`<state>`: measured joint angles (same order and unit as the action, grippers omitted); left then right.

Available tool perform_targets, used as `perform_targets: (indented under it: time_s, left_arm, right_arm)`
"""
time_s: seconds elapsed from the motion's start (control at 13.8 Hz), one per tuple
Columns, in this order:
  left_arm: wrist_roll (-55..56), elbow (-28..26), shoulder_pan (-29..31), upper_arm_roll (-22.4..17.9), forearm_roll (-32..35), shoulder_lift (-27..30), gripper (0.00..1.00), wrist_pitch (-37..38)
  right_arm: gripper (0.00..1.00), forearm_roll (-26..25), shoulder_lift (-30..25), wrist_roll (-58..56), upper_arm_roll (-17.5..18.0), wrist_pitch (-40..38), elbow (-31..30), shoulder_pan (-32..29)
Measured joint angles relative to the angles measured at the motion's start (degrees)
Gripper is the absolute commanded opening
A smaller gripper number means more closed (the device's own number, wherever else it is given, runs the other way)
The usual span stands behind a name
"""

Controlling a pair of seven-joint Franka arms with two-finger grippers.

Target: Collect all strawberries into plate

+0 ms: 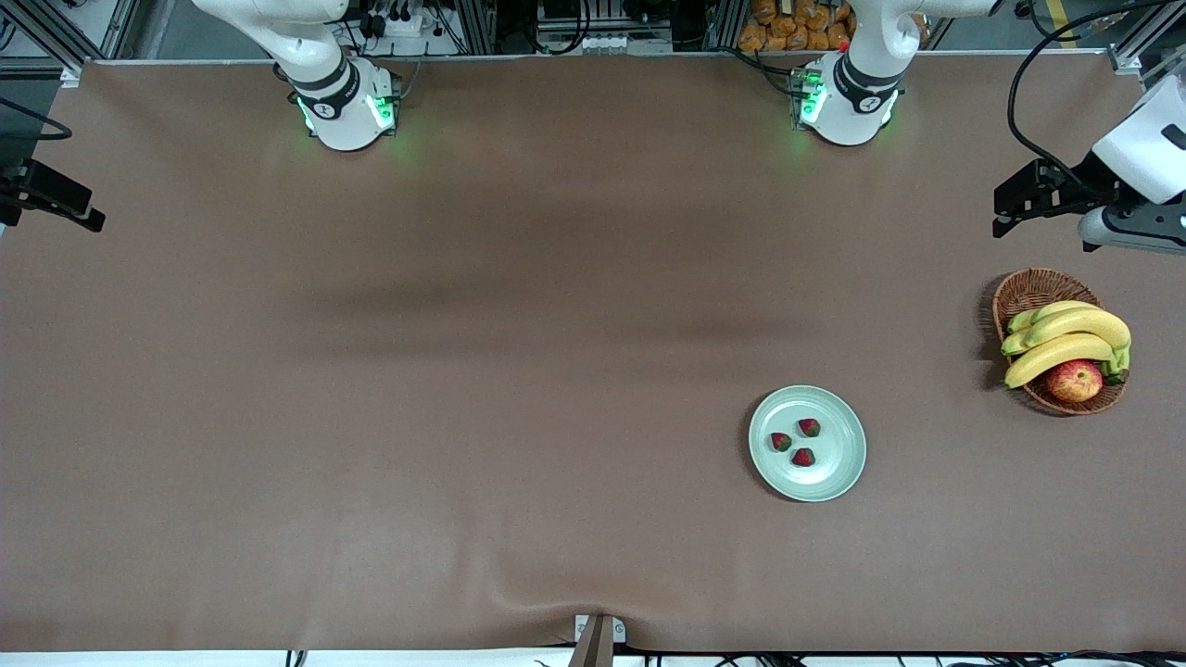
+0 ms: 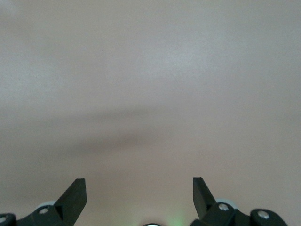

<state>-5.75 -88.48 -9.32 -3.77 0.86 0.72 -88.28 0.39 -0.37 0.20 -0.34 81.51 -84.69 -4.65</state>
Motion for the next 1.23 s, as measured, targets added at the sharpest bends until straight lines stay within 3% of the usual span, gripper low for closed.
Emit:
perform_targets:
  time_s: [0.36,0.58,1.23]
  left_arm:
    - [-0.11,0.86,1.85,-0.22,0.01,0.00,1.00,-0.16]
    - [-0.87,1.51,5.33,2.33,0.01,0.01,1.00,-0.18]
    - [1.86,2.81,5.54,3.16,-1.24,0.01,1.00,0.15]
  right_arm:
    - [1.00,0.00,0.00,0.00,-0.02,0.00,0.00,0.00]
    - [1.00,0.00,0.00,0.00,-0.02,0.00,0.00,0.00]
    - [1.00,0.00,-0.07,0.00,-0.02,0.00,0.05,0.00]
